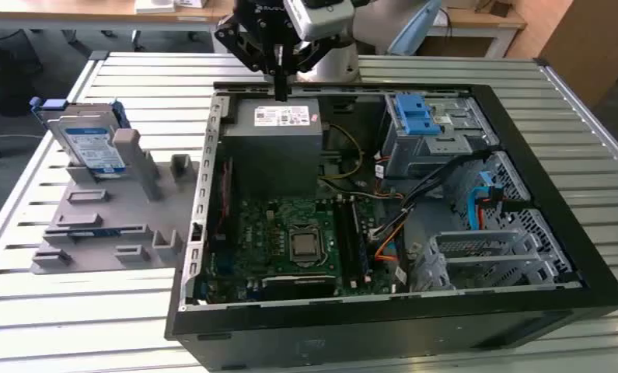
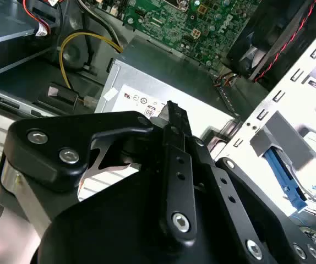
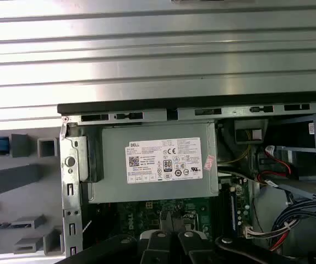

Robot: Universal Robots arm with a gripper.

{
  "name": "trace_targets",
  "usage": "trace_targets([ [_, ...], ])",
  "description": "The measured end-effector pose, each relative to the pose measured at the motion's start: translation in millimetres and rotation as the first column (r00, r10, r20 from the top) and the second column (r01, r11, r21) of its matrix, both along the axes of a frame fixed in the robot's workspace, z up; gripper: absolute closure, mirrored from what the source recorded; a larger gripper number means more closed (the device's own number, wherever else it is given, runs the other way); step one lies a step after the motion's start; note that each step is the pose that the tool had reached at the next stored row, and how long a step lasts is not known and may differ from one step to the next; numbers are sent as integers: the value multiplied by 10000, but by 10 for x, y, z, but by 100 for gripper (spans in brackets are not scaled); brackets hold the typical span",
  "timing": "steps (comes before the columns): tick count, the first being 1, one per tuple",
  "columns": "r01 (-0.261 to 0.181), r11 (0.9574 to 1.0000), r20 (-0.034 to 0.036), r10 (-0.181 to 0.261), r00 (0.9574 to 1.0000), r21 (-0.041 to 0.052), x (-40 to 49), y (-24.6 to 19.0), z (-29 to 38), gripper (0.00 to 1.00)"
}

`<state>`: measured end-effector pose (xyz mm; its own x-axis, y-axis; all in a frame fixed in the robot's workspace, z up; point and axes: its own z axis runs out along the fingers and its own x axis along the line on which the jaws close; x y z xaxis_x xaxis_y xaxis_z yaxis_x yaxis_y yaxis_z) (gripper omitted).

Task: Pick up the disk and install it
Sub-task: 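Reach for the disk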

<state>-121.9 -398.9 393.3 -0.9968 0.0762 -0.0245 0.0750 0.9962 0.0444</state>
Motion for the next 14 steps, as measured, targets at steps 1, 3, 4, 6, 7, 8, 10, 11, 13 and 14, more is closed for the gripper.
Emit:
trace_targets([
  [1,1,10000,0,-1,10000,0,0,0,0,89],
  [3,0,10000,0,0,10000,0,0,0,0,89],
  [4,0,10000,0,0,10000,0,-1,0,0,89],
  [6,1,10000,0,-1,10000,-1,-3,0,0,89],
  [7,1,10000,0,-1,10000,-1,-5,0,0,89],
  [8,0,10000,0,0,10000,0,-8,0,0,89],
  [10,2,10000,0,-2,10000,0,-17,0,0,89],
  [11,0,10000,0,0,10000,0,-20,0,0,89],
  [13,1,10000,1,-1,10000,1,-33,0,-1,89],
  [14,1,10000,0,-1,10000,0,-38,0,-1,89],
])
